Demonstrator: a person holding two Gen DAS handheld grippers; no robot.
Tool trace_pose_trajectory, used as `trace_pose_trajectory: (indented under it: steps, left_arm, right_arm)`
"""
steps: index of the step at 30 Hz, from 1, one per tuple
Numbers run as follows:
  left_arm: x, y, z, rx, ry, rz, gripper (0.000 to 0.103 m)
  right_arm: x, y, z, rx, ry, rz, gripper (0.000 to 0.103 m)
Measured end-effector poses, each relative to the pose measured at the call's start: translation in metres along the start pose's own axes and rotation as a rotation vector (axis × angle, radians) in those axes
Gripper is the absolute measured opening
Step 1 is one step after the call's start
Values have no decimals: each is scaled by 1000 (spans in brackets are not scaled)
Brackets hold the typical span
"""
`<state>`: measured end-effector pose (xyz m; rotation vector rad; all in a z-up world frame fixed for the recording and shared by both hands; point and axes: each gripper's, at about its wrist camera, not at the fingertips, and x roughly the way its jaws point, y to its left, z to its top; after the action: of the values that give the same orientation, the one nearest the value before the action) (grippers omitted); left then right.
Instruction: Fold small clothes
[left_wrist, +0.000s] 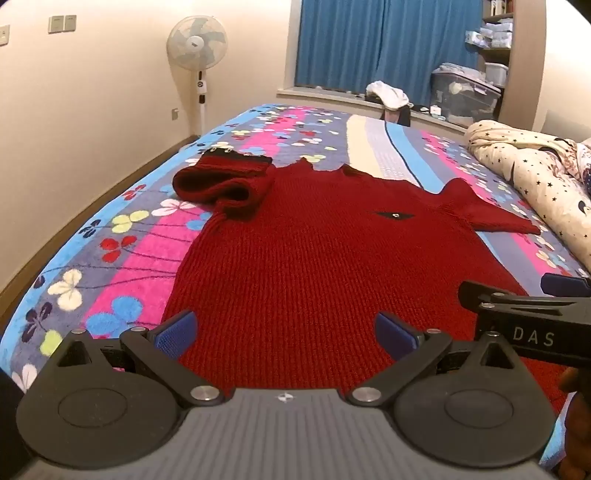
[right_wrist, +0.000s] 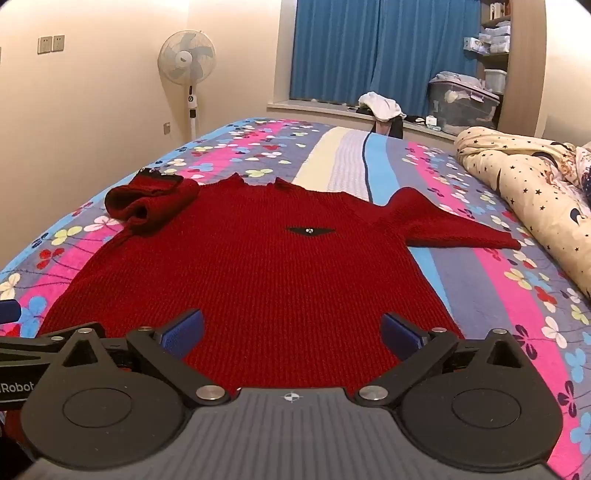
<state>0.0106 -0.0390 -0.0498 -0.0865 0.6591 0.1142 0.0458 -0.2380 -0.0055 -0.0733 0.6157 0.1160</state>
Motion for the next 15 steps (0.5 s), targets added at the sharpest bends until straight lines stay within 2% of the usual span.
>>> trace_pose_trajectory:
  steps: [15]
  left_arm:
    - [1, -1, -5, -14, 18, 33, 102]
  right_arm:
    - [4, 0, -3, -13, 12, 11, 98]
